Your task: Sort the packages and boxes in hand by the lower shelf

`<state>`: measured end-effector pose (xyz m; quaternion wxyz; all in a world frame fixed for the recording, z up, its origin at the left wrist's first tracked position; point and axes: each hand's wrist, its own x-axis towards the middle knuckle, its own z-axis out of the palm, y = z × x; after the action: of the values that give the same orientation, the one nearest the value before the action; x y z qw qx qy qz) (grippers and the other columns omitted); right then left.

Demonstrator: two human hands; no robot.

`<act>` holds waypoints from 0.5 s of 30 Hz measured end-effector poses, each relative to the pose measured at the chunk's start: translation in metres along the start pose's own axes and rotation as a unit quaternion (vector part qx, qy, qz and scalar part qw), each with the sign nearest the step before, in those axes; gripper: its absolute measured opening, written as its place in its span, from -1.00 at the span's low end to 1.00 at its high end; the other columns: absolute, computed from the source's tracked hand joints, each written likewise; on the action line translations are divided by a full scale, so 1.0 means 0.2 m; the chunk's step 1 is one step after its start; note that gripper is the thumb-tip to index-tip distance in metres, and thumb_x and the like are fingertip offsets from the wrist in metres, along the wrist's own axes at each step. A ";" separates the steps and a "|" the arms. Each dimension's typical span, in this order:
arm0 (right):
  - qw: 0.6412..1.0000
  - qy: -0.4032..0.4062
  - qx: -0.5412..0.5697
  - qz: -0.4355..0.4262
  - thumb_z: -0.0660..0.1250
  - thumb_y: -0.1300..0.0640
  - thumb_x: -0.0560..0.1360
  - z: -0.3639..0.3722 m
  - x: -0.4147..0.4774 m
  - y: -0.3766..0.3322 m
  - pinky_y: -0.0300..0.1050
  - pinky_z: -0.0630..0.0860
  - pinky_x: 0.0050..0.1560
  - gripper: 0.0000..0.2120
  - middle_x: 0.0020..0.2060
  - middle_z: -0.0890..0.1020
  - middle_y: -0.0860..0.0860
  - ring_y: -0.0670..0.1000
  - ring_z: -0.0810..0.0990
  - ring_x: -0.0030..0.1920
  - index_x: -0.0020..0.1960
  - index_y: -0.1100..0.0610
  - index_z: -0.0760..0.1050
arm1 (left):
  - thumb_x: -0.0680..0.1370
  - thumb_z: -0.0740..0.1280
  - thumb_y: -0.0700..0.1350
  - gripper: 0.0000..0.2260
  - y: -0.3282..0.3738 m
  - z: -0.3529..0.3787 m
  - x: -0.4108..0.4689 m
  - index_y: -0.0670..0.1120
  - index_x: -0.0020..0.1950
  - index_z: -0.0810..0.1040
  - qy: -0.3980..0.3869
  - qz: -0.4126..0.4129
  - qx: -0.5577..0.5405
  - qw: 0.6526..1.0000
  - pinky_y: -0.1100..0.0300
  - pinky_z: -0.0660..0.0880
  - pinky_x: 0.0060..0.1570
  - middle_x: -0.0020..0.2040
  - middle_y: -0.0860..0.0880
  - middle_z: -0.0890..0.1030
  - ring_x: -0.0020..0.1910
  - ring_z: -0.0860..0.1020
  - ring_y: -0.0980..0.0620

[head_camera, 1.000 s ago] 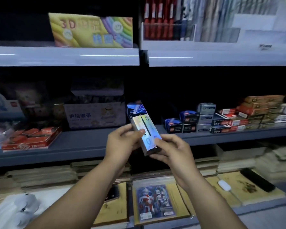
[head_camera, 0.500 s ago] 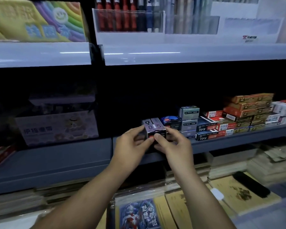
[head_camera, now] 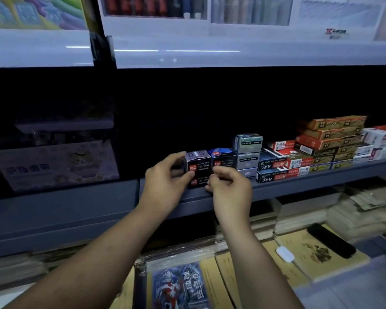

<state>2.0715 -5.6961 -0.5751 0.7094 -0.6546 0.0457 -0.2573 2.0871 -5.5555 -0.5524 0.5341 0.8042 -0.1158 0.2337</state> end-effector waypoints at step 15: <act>0.993 0.019 -0.098 -0.067 0.44 0.21 0.54 0.00 0.04 0.03 -0.45 0.52 -0.13 -0.84 0.01 0.64 0.01 -0.19 0.62 -0.15 0.07 0.03 0.57 | 0.51 0.52 -0.15 -0.53 -0.04 0.02 0.03 0.06 0.39 0.55 -0.016 0.046 0.032 0.998 0.49 0.50 0.09 0.24 0.04 0.63 0.12 0.65 0.13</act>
<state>2.0798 -5.6997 -0.5793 0.6216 -0.7179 0.0397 -0.3109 2.0958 -5.5549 -0.5576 0.4949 0.8182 -0.1537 0.2492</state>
